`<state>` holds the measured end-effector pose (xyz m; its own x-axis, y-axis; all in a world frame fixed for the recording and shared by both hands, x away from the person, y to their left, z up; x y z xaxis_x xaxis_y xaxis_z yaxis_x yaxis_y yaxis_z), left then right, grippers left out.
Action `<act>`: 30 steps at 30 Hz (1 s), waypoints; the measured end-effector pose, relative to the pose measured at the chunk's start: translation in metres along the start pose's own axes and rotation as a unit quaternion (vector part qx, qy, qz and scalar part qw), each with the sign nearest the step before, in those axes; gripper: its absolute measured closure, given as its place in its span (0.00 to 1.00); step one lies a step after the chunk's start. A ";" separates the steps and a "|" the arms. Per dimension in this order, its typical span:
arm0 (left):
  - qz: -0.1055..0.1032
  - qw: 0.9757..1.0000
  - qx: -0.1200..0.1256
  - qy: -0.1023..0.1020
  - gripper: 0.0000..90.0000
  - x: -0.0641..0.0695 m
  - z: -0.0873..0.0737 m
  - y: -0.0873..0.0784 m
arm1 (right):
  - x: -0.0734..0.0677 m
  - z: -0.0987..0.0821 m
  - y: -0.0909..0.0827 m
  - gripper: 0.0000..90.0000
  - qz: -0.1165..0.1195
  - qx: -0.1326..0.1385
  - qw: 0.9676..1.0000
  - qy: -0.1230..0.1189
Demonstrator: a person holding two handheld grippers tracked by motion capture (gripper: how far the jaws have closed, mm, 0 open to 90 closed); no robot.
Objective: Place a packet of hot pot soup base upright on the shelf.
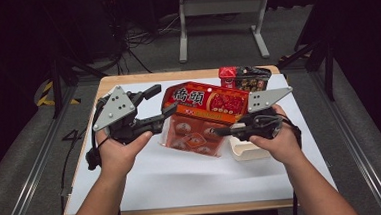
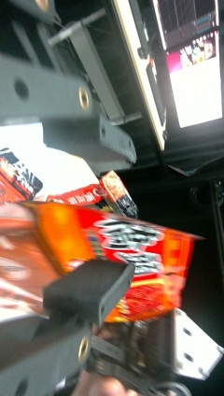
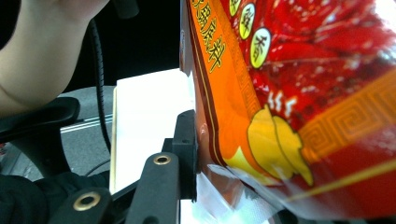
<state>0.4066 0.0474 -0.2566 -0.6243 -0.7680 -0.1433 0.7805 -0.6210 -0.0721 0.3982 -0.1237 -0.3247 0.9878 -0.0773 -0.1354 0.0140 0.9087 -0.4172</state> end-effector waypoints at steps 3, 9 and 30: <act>0.006 1.000 -0.006 -0.001 0.33 -0.003 -0.005 0.002 | 0.003 0.004 -0.012 0.79 -0.012 -0.001 1.000 0.003; 0.022 1.000 -0.022 -0.006 0.29 -0.016 -0.020 0.003 | 0.009 0.011 -0.032 0.79 -0.035 0.003 0.999 0.010; 0.063 0.995 -0.071 -0.044 0.25 -0.060 -0.073 -0.002 | 0.047 0.009 -0.087 0.79 -0.138 -0.028 0.990 0.033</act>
Point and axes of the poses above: each handheld gripper's, and its own axes: y roughly forward along the jaws, z roughly out of its top, x roughly to its right, the point moved 10 cm from there along y, roughly forward along the jaws, and after that the axes turned 14 degrees about z, right-handed, at the moved point
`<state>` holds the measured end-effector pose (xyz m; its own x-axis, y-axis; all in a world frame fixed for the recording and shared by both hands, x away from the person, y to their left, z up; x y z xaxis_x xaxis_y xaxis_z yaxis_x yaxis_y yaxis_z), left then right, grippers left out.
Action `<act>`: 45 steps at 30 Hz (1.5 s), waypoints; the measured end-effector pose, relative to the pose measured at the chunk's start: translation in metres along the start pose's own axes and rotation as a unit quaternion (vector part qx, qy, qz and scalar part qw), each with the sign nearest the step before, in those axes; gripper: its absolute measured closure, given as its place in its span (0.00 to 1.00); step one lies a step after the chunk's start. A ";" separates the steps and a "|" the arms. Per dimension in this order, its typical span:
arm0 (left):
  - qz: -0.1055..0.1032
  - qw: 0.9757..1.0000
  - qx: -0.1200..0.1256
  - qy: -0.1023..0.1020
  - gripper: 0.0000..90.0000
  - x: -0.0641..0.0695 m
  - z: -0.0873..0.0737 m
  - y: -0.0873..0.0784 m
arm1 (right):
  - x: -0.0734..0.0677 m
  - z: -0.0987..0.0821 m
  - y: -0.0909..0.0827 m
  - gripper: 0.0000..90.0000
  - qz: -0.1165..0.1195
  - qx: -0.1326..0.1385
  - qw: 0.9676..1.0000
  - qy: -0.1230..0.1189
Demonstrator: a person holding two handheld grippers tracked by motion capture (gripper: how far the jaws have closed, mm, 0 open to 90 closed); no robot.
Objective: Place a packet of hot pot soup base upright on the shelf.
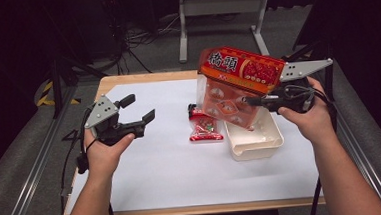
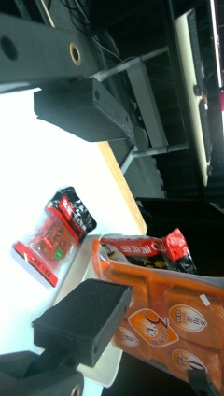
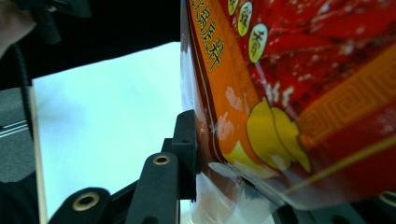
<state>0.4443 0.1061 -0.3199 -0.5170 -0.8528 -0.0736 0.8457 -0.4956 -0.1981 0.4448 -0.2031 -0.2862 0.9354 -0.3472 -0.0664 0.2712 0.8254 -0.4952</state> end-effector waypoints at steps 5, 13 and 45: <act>0.003 1.000 -0.006 -0.004 0.24 -0.004 -0.005 0.001 | 0.008 -0.005 -0.004 0.79 -0.012 -0.004 1.000 0.006; 0.007 1.000 -0.014 -0.013 0.23 -0.010 -0.011 0.003 | 0.020 -0.014 -0.014 0.79 -0.032 -0.013 0.999 0.021; 0.011 0.999 -0.039 -0.016 0.22 -0.016 -0.023 0.007 | 0.041 -0.049 -0.023 0.79 -0.075 -0.052 0.993 0.075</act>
Point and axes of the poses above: each handheld gripper's, and its own axes: y roughly forward along the jaws, z roughly out of its top, x roughly to its right, the point moved 10 cm from there along y, roughly forward along the jaws, and after that the axes turned 14 degrees about z, right-handed, at the moved point
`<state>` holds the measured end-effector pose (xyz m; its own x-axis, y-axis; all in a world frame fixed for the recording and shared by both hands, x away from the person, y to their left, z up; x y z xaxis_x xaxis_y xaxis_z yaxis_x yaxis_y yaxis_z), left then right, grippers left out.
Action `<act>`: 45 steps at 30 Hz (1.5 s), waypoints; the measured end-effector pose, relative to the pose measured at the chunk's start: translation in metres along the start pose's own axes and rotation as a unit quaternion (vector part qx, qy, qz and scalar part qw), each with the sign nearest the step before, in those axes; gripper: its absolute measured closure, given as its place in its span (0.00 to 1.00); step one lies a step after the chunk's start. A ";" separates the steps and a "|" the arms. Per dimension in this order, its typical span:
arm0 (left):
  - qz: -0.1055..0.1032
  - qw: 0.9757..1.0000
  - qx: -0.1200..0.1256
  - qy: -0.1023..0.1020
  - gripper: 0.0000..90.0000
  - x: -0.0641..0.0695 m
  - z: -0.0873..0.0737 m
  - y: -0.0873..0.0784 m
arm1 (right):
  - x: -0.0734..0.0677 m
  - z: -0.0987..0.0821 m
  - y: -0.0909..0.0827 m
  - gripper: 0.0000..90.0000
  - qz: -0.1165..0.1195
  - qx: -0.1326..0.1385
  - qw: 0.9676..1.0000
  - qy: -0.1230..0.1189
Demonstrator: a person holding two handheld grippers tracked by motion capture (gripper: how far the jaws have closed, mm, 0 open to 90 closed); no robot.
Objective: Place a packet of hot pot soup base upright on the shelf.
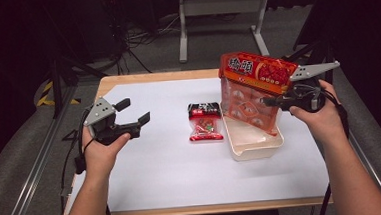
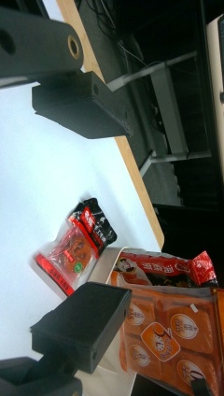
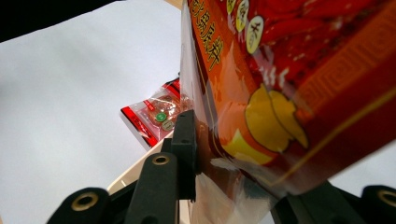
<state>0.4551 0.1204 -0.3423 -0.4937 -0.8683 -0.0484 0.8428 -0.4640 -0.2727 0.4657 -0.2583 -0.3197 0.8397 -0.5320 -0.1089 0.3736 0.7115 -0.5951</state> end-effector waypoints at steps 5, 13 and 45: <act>-0.001 1.000 -0.001 0.000 0.22 0.000 -0.001 0.001 | 0.004 -0.008 0.006 0.79 0.002 -0.002 1.000 0.011; 0.001 1.000 -0.004 0.000 0.22 -0.001 -0.003 0.002 | 0.008 -0.019 0.009 0.79 0.007 0.009 1.000 0.023; -0.021 0.999 -0.027 0.003 0.18 0.008 -0.014 0.014 | 0.025 -0.059 0.037 0.76 0.019 0.020 0.998 0.049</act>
Point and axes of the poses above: each handheld gripper's, and its own axes: y roughly forward along the jaws, z roughly out of its top, x roughly to its right, the point moved 10 cm from there along y, roughly forward along the jaws, and after that the axes turned 14 degrees about z, right-handed, at the moved point
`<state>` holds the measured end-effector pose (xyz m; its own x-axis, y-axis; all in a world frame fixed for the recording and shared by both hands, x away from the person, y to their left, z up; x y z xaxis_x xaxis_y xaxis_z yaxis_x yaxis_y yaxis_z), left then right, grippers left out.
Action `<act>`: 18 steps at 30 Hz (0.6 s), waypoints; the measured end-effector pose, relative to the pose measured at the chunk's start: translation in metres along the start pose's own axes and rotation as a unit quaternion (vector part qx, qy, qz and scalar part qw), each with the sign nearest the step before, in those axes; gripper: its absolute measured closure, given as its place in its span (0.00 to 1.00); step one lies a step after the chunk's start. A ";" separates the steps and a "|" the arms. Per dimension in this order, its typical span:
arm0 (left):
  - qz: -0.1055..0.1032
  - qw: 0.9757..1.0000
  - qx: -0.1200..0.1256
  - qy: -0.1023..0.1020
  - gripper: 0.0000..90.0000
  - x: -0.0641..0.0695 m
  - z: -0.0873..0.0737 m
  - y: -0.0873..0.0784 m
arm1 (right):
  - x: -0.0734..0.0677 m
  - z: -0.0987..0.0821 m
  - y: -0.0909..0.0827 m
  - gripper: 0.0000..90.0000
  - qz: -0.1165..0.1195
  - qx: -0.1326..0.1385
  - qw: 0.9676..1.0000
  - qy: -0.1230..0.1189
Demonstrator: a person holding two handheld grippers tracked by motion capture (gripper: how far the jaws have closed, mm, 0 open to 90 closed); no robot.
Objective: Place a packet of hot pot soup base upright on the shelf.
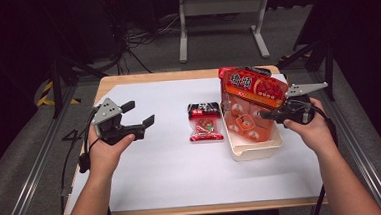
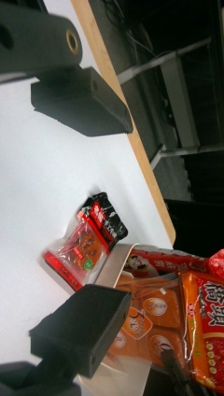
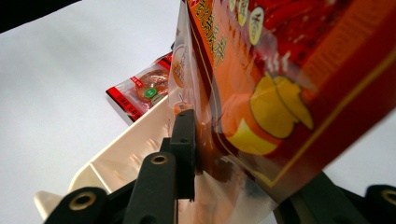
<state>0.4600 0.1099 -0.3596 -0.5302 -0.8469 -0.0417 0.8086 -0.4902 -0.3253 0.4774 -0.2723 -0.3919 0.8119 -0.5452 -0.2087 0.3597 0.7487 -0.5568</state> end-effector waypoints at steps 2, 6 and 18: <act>0.000 1.000 -0.007 0.001 0.17 0.000 -0.003 0.003 | 0.001 0.000 -0.001 0.72 -0.007 0.000 1.000 -0.002; -0.001 1.000 -0.014 -0.004 0.16 0.000 -0.006 0.005 | 0.000 0.002 -0.005 0.57 -0.010 0.018 1.000 -0.004; -0.001 1.000 -0.020 -0.006 0.16 0.001 -0.010 0.009 | -0.004 0.001 -0.030 0.36 -0.045 0.066 0.997 -0.016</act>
<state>0.4640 0.1063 -0.3722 -0.5286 -0.8484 -0.0296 0.7963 -0.4835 -0.3635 0.4638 -0.2925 -0.3739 0.7872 -0.6015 -0.1358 0.4875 0.7419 -0.4603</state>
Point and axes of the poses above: each handheld gripper's, and its own axes: y roughly forward along the jaws, z roughly out of its top, x roughly to its right, the point moved 10 cm from there along y, roughly forward along the jaws, and after that the axes turned 14 degrees about z, right-handed, at the moved point
